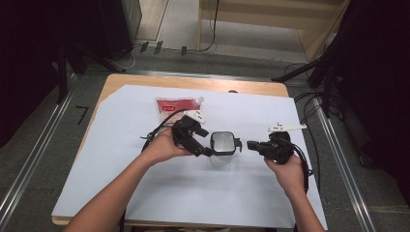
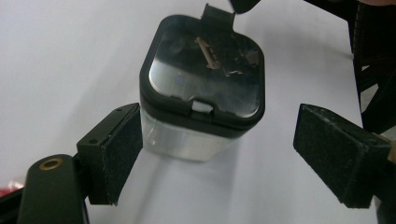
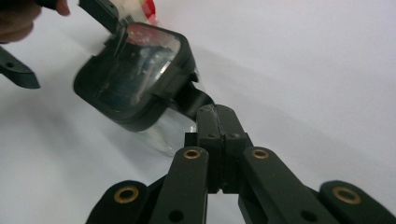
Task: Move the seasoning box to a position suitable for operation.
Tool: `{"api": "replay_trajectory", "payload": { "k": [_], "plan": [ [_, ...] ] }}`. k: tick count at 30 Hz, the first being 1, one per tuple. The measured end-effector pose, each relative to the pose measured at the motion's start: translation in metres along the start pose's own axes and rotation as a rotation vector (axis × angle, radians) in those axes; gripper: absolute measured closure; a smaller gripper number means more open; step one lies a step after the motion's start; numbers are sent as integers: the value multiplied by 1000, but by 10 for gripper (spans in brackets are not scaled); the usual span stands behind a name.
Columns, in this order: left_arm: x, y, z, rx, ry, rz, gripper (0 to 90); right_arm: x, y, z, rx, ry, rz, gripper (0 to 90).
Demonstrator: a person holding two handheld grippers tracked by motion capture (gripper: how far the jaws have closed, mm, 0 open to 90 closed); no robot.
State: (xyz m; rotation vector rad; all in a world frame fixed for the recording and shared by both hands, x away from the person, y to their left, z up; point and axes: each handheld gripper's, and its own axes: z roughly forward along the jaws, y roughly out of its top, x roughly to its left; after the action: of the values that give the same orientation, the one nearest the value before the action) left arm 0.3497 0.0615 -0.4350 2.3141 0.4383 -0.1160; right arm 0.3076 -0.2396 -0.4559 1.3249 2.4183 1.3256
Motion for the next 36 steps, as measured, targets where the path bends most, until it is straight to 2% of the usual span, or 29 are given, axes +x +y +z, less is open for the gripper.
{"api": "replay_trajectory", "payload": {
  "k": [1,5,6,8,11,13,17,21,23,28,36],
  "plan": [
    [0,2,2,1,16,9,167,-2,0,2,6,-4,0,900],
    [2,7,9,-9,37,10,167,-5,2,9,28,10,5,900],
    [2,7,10,-11,35,22,166,-5,3,10,31,14,1,900],
    [3,6,13,0,24,9,165,-4,4,12,33,13,-3,900],
    [3,5,16,-16,23,9,151,-3,4,14,36,9,-7,900],
    [3,4,18,-15,4,4,147,-2,3,15,37,6,-3,900],
    [1,1,23,2,29,27,140,-1,1,18,45,2,1,900],
    [3,-3,29,15,31,10,141,0,1,20,43,2,7,900],
    [3,-4,32,18,31,15,142,-1,1,21,42,-1,8,900],
    [6,-5,38,4,15,5,137,-1,0,23,43,-11,10,900],
    [5,-5,39,-2,32,42,140,-1,-1,23,40,-14,20,900]
  ]
}}
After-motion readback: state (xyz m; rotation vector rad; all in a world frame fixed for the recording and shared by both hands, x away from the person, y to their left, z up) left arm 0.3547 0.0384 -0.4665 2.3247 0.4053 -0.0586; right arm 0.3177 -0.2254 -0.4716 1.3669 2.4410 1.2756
